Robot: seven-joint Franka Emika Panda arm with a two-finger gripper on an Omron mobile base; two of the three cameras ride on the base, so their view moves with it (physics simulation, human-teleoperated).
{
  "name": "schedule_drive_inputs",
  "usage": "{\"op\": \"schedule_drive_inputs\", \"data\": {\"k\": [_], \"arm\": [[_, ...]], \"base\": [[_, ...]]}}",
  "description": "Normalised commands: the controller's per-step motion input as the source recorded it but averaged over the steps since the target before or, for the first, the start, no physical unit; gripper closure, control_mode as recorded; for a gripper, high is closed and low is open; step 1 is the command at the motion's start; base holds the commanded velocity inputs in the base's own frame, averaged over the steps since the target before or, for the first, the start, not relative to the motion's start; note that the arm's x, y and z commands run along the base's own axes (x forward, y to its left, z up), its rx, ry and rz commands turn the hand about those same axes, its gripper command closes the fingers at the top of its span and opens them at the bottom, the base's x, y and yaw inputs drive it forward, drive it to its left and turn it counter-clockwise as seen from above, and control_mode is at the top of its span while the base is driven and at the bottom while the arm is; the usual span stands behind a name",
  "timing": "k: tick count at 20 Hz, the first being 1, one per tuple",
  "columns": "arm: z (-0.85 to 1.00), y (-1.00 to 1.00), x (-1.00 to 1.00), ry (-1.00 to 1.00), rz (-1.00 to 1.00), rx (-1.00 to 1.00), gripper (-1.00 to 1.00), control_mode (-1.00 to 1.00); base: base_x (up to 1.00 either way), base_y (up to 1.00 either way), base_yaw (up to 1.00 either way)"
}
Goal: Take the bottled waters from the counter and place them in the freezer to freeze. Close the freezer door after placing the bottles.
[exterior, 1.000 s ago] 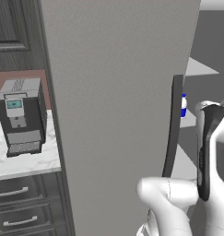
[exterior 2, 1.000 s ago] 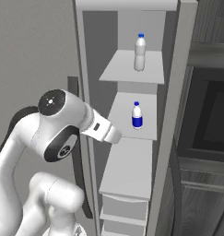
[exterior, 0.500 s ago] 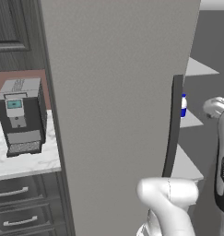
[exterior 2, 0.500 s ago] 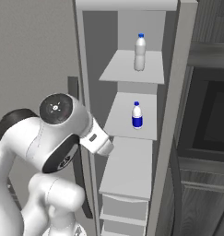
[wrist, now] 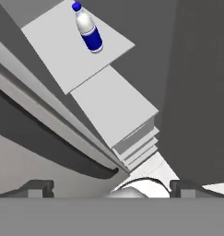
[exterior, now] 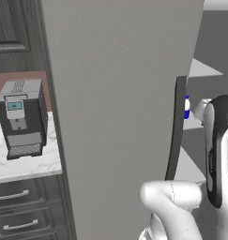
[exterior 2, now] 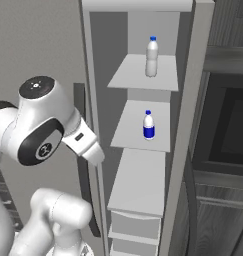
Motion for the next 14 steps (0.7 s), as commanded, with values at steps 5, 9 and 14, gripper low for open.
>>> {"op": "schedule_drive_inputs", "data": {"k": [5, 9, 14], "arm": [[-0.18, 0.38, -0.42, -0.03, 0.13, 0.05, -1.00, -1.00], [-0.19, 0.57, -0.15, -0.01, 0.22, -0.01, -1.00, -1.00], [-0.18, 0.62, -0.01, 0.05, 0.24, -0.08, -1.00, -1.00]], "base": [[0.00, 0.00, 0.00], [0.00, 0.00, 0.00], [0.00, 0.00, 0.00]]}}
